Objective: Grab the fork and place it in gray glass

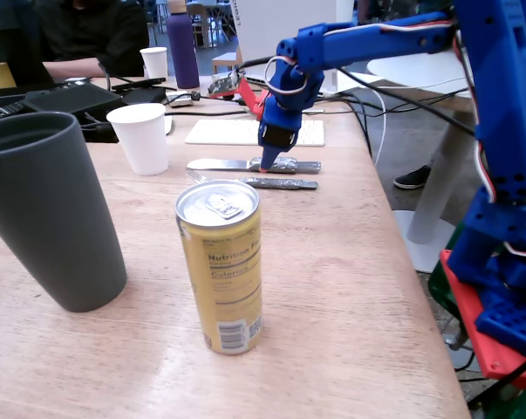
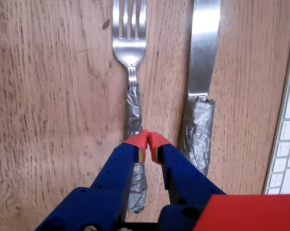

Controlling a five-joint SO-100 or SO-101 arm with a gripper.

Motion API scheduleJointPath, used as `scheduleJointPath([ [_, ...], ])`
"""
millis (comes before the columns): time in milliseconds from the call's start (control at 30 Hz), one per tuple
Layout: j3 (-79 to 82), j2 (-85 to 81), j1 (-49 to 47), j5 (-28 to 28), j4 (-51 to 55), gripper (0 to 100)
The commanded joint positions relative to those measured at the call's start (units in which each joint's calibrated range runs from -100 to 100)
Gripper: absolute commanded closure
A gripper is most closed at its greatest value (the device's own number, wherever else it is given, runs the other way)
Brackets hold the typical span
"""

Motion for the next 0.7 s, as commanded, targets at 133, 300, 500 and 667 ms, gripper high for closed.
scheduleJointPath([
  [133, -2.5, -1.2, 0.5, 0.1, -0.5, 73],
  [300, -2.4, 0.3, 0.7, -0.2, -0.5, 72],
  [500, -5.2, 3.6, 0.9, -0.2, -0.6, 72],
  [667, -12.4, 9.1, 4.7, -0.2, -0.6, 72],
])
